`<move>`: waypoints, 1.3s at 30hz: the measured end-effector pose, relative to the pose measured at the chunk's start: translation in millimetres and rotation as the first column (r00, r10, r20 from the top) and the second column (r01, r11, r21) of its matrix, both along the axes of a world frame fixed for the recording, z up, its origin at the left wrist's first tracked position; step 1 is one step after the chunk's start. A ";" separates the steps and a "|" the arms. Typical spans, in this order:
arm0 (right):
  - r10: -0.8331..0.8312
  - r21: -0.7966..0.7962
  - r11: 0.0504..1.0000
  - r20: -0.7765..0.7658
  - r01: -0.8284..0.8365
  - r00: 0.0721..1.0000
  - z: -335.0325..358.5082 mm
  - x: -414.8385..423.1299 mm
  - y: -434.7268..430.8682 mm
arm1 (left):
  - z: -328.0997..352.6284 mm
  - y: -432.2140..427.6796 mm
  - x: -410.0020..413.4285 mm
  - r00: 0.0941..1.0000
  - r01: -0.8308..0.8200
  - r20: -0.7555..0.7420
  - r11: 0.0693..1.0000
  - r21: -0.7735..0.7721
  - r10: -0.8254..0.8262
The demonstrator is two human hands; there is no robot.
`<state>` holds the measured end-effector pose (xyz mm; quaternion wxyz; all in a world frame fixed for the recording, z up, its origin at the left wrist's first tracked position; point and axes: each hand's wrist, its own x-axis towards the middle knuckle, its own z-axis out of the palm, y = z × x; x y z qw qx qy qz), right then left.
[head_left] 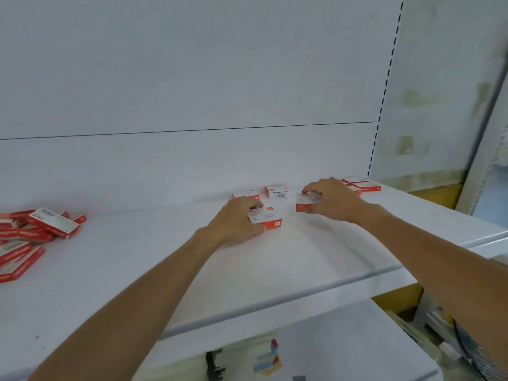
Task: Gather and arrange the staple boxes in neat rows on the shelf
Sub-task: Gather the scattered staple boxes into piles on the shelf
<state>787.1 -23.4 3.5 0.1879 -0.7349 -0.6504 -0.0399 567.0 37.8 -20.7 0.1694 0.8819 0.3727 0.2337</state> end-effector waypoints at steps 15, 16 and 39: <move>0.303 -0.140 0.944 0.015 -0.298 0.953 -16.6 22.9 98.8 | -8.6 47.9 28.9 0.961 -0.264 -0.077 0.964 0.026 0.265; 0.307 -0.165 0.940 0.027 -0.299 0.951 -20.5 24.0 101.4 | -10.6 48.4 32.2 0.952 -0.289 -0.093 0.957 0.035 0.291; 0.661 0.200 0.742 -0.061 -0.640 0.748 6.2 -149.6 102.3 | 4.4 -52.4 -135.3 0.731 -0.679 0.016 0.726 0.106 0.682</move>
